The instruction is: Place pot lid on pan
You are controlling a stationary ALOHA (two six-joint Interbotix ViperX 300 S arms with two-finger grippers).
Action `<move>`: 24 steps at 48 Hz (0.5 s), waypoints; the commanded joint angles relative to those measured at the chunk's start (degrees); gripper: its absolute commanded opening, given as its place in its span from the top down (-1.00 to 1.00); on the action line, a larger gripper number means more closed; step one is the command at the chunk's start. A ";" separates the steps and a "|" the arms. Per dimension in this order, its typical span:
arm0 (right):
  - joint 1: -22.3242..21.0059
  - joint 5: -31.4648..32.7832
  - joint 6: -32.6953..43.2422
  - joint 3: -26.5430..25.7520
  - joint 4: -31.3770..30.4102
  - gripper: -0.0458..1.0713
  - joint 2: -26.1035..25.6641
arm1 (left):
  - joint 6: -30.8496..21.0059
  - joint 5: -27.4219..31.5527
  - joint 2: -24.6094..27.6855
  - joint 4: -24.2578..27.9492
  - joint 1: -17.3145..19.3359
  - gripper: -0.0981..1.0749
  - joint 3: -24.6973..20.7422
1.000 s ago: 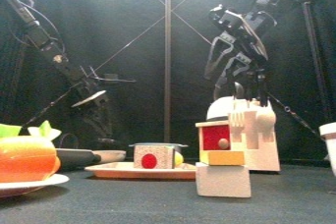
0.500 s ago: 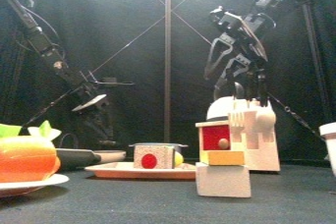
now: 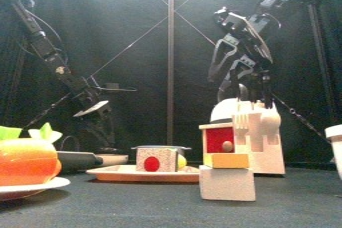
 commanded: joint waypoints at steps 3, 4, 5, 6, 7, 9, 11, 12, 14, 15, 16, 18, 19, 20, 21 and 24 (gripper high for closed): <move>-0.18 -0.18 0.09 -0.79 0.09 -0.62 -0.79 | 0.09 -0.44 -1.23 0.09 0.35 -0.38 -1.14; -0.18 -0.26 0.09 -0.79 0.09 -0.62 -0.79 | 0.09 -0.44 -1.14 0.09 0.35 -0.38 -1.14; -0.26 -0.26 0.09 -0.79 0.09 -0.62 -0.79 | 0.09 -0.44 -1.23 0.09 0.35 -0.38 -1.14; -0.26 -0.26 0.09 -0.79 0.09 -0.62 -0.88 | 0.09 -0.44 -1.14 0.09 0.35 -0.38 -1.14; -0.26 -0.18 0.09 -0.79 0.09 -0.62 -0.79 | 0.09 -0.44 -1.05 0.09 0.35 -0.38 -1.14; -0.26 -0.26 0.09 -0.79 0.09 -0.62 -0.88 | 0.09 -0.44 -0.88 0.09 0.35 -0.38 -1.14; -0.26 -0.26 0.09 -0.88 0.18 -0.62 -0.88 | 0.18 -0.44 -0.70 0.00 0.35 -0.38 -1.14; -0.18 -0.26 0.09 -0.88 0.09 -0.62 -0.79 | 0.09 -0.44 -0.62 0.09 0.44 -0.38 -1.14; -0.26 -0.26 0.09 -0.88 0.09 -0.62 -0.79 | 0.09 -0.44 -0.35 0.09 0.35 -0.38 -1.14; -0.26 -0.18 0.09 -0.97 0.18 -0.62 -0.79 | 0.09 -0.44 -0.18 0.00 0.35 -0.38 -1.14; -0.26 -0.26 0.09 -0.88 0.18 -0.62 -0.79 | 0.09 -0.44 -0.09 0.09 0.44 -0.38 -1.14; -0.18 -0.26 0.09 -0.97 0.35 -0.62 -0.79 | 0.09 -0.44 0.09 0.09 0.35 -0.38 -1.14; -0.18 -0.18 0.09 -0.97 0.35 -0.62 -0.79 | 0.09 -0.44 0.09 0.09 0.35 -0.38 -1.14; -0.18 -0.26 0.09 -0.97 0.44 -0.62 -0.79 | 0.09 -0.44 0.18 0.09 0.35 -0.38 -1.14; -0.18 -0.26 0.09 -0.97 0.44 -0.62 -0.79 | 0.18 -0.44 0.18 0.09 0.35 -0.38 -1.05; -0.26 -0.26 0.09 -0.97 0.62 -0.62 -0.79 | 0.18 -0.44 0.18 0.09 0.35 -0.38 -0.97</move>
